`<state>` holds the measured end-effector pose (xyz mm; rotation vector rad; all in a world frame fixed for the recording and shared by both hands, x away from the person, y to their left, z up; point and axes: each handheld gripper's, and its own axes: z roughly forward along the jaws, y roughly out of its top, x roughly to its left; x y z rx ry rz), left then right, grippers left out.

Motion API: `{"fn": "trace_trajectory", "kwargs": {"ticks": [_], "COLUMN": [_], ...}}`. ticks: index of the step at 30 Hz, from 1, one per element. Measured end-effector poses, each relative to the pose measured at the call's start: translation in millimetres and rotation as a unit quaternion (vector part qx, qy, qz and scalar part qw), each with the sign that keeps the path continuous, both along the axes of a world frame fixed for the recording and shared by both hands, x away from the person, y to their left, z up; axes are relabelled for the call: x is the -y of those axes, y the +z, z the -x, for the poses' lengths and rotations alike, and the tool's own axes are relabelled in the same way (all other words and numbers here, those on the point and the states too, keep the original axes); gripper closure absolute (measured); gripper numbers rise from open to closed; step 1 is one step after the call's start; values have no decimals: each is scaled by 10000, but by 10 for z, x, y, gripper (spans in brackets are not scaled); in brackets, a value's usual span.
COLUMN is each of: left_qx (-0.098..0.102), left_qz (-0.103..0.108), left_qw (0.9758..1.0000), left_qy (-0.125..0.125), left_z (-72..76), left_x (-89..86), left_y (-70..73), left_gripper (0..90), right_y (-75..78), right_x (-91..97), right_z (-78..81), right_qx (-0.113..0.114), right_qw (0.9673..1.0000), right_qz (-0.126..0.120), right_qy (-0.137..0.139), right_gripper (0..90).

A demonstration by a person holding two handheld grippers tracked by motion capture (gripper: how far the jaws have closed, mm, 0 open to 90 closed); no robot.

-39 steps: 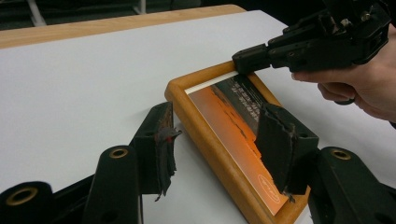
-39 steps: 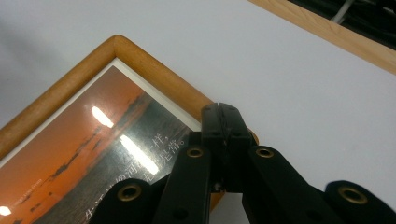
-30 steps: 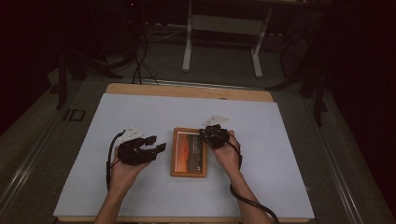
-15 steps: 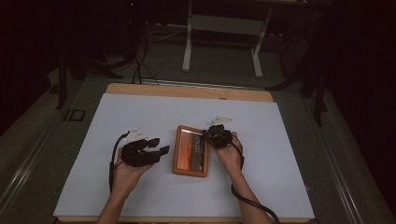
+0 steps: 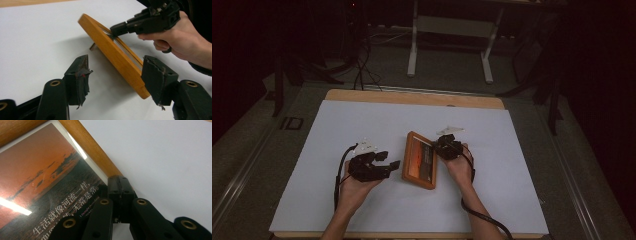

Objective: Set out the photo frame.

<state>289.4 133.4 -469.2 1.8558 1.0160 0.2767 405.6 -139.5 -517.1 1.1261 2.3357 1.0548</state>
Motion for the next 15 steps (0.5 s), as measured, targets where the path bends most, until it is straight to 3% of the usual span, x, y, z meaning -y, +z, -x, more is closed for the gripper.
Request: {"fn": "trace_trajectory", "kwargs": {"ticks": [9, 15], "left_qx": [-194, -474], "left_qz": [-83, -34], "left_qw": [9996, 9984], "left_qy": [-201, -298], "left_z": [4, -49], "left_x": [194, 323], "left_y": [-94, -210], "left_gripper": [264, 220], "right_y": [-4, -15], "right_x": [7, 7], "right_z": [0, 14], "right_qx": [-33, 28], "right_qw": [10000, 10000], "right_qz": [-51, -60], "right_qy": [-20, -47], "right_gripper": [900, 900]}}
